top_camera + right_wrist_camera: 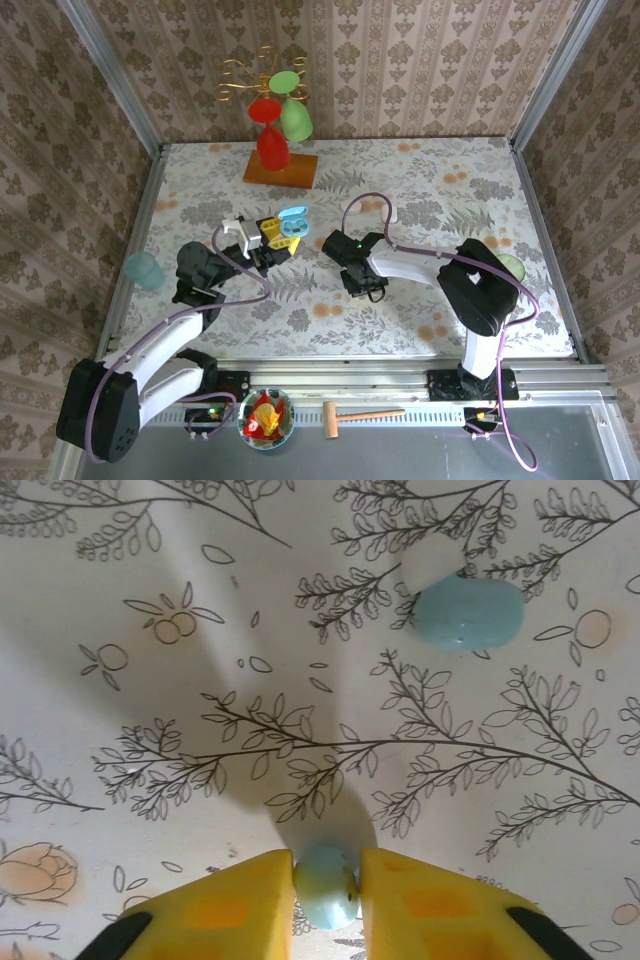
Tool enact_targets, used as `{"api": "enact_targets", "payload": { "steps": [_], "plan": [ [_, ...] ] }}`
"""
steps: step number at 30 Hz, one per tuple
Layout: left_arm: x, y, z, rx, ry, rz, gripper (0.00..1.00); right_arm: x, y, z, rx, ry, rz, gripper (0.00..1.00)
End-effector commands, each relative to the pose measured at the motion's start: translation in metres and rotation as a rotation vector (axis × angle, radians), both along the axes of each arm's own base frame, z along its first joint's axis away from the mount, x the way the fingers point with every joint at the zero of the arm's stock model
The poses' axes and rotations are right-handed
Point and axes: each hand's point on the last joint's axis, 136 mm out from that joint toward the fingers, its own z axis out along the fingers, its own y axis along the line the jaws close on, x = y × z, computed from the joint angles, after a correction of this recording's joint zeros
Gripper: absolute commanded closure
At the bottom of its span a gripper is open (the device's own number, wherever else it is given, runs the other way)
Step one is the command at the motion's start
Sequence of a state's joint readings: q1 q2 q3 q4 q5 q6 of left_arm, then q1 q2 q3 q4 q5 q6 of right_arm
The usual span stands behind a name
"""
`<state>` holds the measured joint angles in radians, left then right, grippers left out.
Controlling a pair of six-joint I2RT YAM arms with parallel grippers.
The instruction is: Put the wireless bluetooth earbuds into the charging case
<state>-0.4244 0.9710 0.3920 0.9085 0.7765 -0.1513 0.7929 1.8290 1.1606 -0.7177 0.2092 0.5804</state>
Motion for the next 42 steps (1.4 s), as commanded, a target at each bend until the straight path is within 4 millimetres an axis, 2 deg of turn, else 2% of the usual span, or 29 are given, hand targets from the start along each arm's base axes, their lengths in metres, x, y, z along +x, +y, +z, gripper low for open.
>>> {"api": "enact_targets", "payload": {
  "steps": [1, 6, 14, 16, 19, 23, 29, 36, 42],
  "plan": [
    [0.002, 0.002, -0.002, 0.009, -0.009, 0.021, 0.67, 0.003, -0.011, 0.002, -0.074, -0.01, -0.017, 0.81],
    [0.003, 0.002, -0.002, 0.01, -0.01, 0.024, 0.67, 0.004, -0.017, 0.006, -0.073, -0.011, -0.012, 0.86],
    [0.005, 0.002, -0.006, 0.016, -0.001, 0.03, 0.67, 0.009, -0.052, -0.001, -0.119, 0.039, -0.031, 0.85],
    [0.005, 0.002, -0.005, 0.015, -0.003, 0.031, 0.67, 0.009, -0.06, -0.003, -0.158, 0.046, -0.029, 0.83],
    [0.006, 0.003, -0.004, 0.011, -0.006, 0.042, 0.67, 0.012, -0.066, 0.005, -0.2, 0.027, -0.03, 0.73],
    [0.012, 0.006, -0.006, 0.017, 0.012, 0.082, 0.67, 0.014, -0.071, 0.021, -0.267, -0.024, -0.02, 0.7],
    [0.026, 0.017, -0.006, 0.016, 0.029, 0.18, 0.67, 0.012, -0.073, 0.031, -0.385, -0.056, 0.011, 0.69],
    [0.028, 0.024, -0.003, 0.009, 0.028, 0.217, 0.67, 0.013, -0.058, 0.024, -0.415, -0.053, 0.08, 0.72],
    [0.031, 0.031, -0.004, 0.02, 0.03, 0.261, 0.67, 0.014, -0.055, 0.019, -0.456, -0.042, 0.104, 0.75]
  ]
}}
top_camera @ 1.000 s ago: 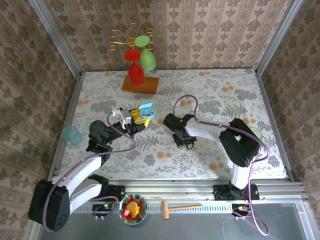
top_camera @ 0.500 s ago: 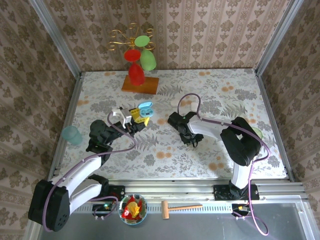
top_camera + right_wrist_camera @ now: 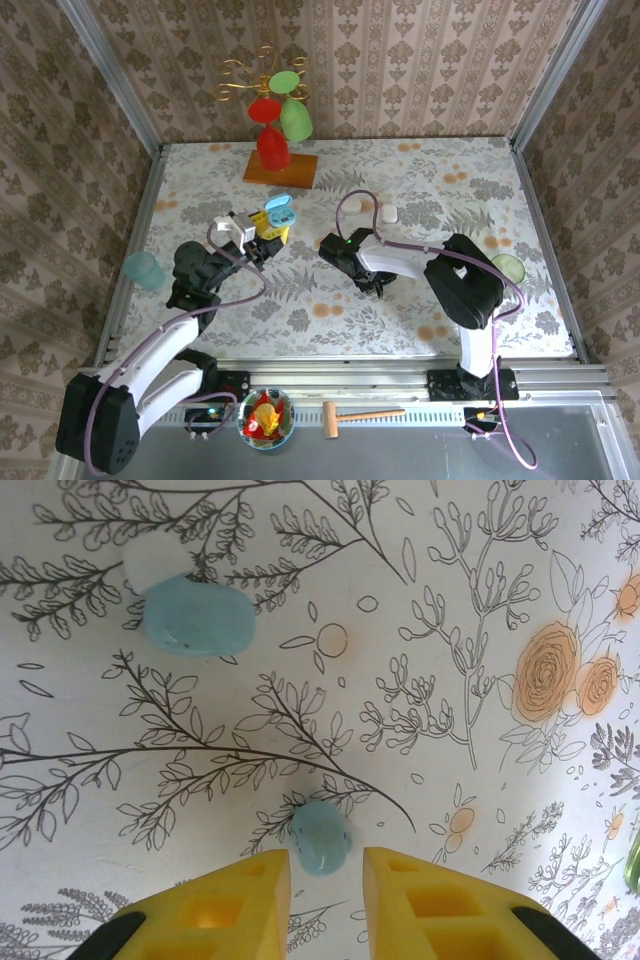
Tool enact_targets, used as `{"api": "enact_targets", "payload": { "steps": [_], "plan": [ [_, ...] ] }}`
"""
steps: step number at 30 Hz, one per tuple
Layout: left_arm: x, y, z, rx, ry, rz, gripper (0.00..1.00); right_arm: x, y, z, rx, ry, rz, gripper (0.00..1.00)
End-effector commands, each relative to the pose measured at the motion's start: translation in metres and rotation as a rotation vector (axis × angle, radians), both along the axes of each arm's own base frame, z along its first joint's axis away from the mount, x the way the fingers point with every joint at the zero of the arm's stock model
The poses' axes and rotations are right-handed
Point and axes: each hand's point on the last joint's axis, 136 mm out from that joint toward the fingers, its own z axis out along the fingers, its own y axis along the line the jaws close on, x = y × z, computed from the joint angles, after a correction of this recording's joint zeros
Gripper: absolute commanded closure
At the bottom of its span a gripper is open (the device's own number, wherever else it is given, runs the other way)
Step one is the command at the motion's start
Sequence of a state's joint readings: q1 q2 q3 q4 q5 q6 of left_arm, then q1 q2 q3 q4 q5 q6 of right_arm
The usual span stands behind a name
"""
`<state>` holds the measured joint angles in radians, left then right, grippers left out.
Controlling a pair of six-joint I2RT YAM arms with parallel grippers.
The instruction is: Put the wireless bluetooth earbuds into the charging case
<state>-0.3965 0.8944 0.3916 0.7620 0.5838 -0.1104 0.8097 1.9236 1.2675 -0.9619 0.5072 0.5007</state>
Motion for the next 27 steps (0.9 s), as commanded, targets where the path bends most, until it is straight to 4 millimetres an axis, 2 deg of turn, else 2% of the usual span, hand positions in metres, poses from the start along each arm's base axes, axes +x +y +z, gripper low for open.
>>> {"api": "enact_targets", "payload": {
  "steps": [1, 27],
  "plan": [
    [0.003, 0.006, 0.0, 0.014, -0.013, 0.04, 0.67, 0.002, -0.005, 0.004, -0.068, -0.006, 0.01, 0.76],
    [0.007, 0.008, -0.003, 0.014, -0.002, 0.051, 0.67, -0.003, -0.007, -0.02, -0.133, 0.052, 0.036, 0.8]
  ]
}}
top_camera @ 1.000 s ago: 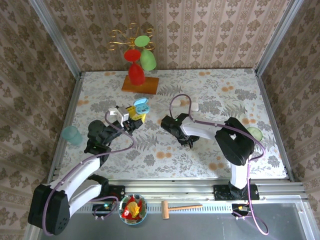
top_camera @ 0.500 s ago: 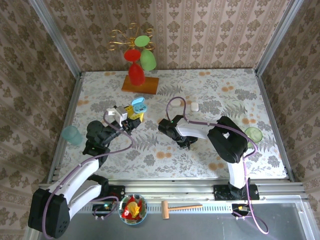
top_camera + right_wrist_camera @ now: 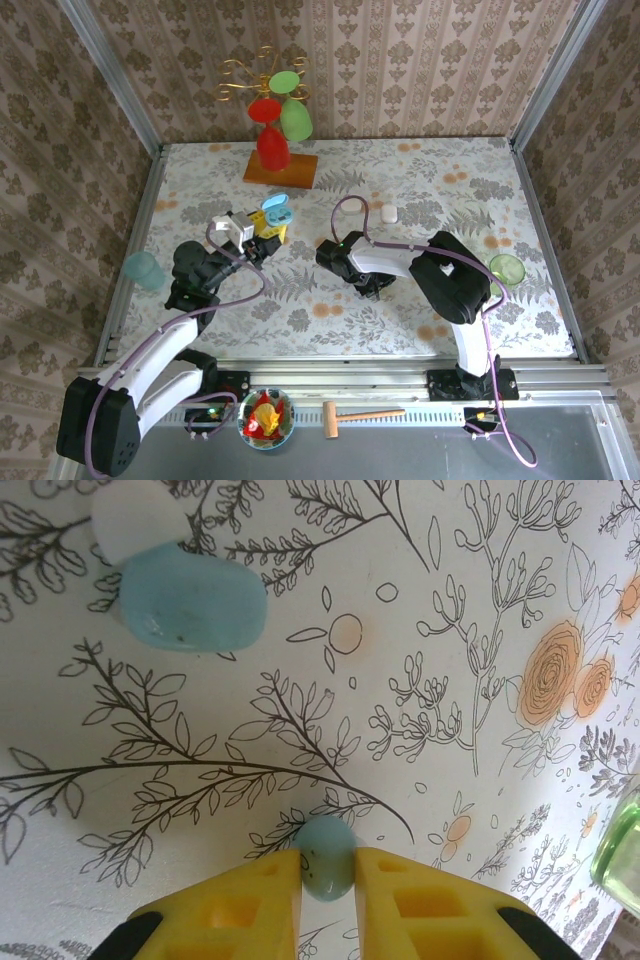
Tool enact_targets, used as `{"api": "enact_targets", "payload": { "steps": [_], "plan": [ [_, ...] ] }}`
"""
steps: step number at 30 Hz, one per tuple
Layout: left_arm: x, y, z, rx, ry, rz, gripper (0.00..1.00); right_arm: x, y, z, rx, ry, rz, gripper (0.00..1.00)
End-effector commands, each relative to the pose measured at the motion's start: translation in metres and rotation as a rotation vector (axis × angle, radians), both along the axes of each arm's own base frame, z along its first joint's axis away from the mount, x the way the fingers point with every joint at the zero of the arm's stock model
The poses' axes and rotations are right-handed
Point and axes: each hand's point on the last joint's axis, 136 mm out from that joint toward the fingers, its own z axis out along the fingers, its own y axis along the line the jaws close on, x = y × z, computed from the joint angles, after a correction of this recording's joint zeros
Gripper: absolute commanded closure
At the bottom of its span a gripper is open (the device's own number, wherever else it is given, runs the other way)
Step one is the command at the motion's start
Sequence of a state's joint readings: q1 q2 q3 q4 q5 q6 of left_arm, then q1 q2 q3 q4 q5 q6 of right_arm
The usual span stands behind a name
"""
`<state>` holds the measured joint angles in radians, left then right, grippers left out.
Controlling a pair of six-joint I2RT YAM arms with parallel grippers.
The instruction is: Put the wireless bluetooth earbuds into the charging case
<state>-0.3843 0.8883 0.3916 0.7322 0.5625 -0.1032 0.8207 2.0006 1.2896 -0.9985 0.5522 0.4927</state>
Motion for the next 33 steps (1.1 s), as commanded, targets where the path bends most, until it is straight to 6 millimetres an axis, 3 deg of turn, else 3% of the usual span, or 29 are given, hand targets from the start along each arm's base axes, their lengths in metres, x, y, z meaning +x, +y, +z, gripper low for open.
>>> {"api": "enact_targets", "payload": {
  "steps": [1, 24, 33],
  "plan": [
    [0.002, 0.003, 0.001, 0.005, -0.02, 0.017, 0.67, -0.001, -0.001, -0.008, -0.035, 0.019, 0.01, 0.8],
    [0.003, 0.006, 0.002, -0.003, -0.021, 0.027, 0.67, 0.002, 0.0, -0.015, -0.05, 0.032, 0.029, 0.78],
    [0.003, 0.006, 0.001, -0.002, -0.016, 0.03, 0.67, 0.007, 0.0, 0.001, -0.017, -0.01, 0.015, 0.84]
  ]
}}
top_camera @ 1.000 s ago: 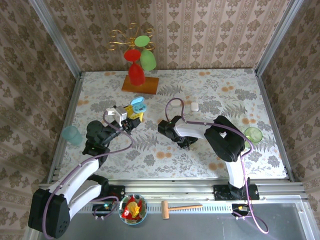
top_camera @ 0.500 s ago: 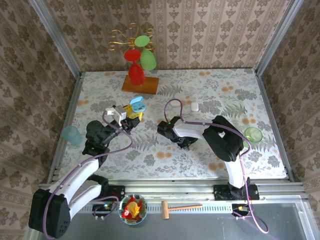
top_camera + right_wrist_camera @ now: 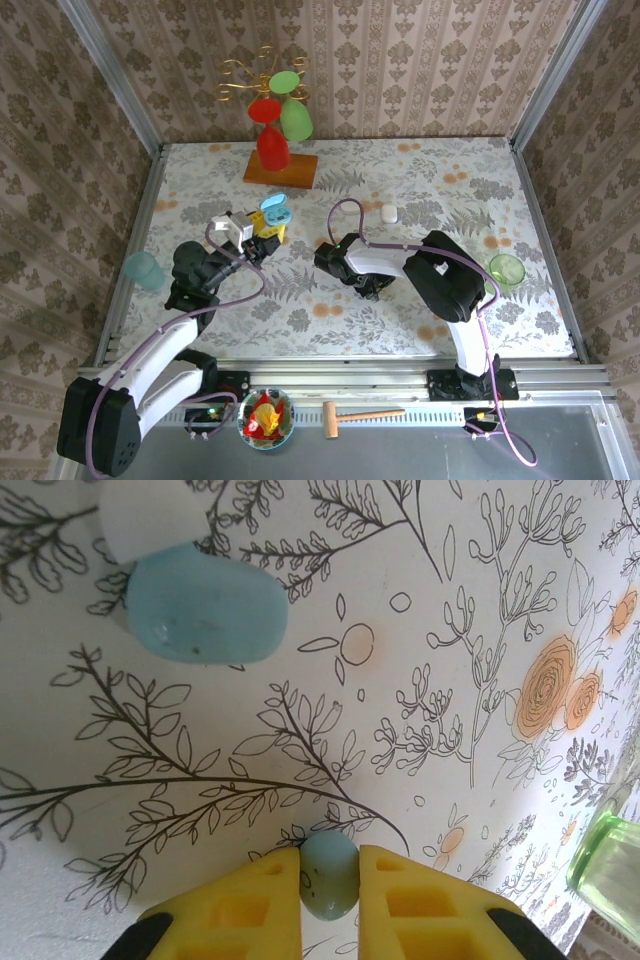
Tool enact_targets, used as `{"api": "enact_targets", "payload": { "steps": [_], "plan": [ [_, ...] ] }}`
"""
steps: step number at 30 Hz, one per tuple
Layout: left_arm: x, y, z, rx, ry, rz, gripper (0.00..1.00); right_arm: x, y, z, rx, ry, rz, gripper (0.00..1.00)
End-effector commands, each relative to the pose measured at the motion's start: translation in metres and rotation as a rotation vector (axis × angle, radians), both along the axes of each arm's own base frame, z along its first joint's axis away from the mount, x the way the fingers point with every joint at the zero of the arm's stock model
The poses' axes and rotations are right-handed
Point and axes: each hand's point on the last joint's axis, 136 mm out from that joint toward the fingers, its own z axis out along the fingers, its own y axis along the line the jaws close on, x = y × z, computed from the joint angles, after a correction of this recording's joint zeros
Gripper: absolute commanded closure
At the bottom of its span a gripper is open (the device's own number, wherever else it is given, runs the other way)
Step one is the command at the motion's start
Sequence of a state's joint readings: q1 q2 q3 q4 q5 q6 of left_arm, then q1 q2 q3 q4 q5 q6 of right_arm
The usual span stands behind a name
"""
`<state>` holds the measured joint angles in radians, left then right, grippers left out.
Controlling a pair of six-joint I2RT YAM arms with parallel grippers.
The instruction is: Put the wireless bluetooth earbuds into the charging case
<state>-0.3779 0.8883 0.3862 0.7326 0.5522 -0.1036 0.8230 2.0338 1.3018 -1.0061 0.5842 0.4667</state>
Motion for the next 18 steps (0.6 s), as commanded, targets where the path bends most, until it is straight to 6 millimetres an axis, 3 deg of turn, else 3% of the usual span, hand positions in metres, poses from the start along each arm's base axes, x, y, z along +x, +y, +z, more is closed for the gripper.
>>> {"api": "enact_targets", "payload": {
  "steps": [1, 18],
  "plan": [
    [0.001, 0.003, 0.003, 0.0, -0.02, 0.014, 0.67, 0.004, 0.003, 0.009, 0.068, -0.026, -0.029, 0.84],
    [0.004, -0.005, -0.008, 0.016, 0.0, -0.023, 0.66, 0.018, 0.033, 0.091, 1.226, -0.037, -0.441, 0.84]
  ]
}}
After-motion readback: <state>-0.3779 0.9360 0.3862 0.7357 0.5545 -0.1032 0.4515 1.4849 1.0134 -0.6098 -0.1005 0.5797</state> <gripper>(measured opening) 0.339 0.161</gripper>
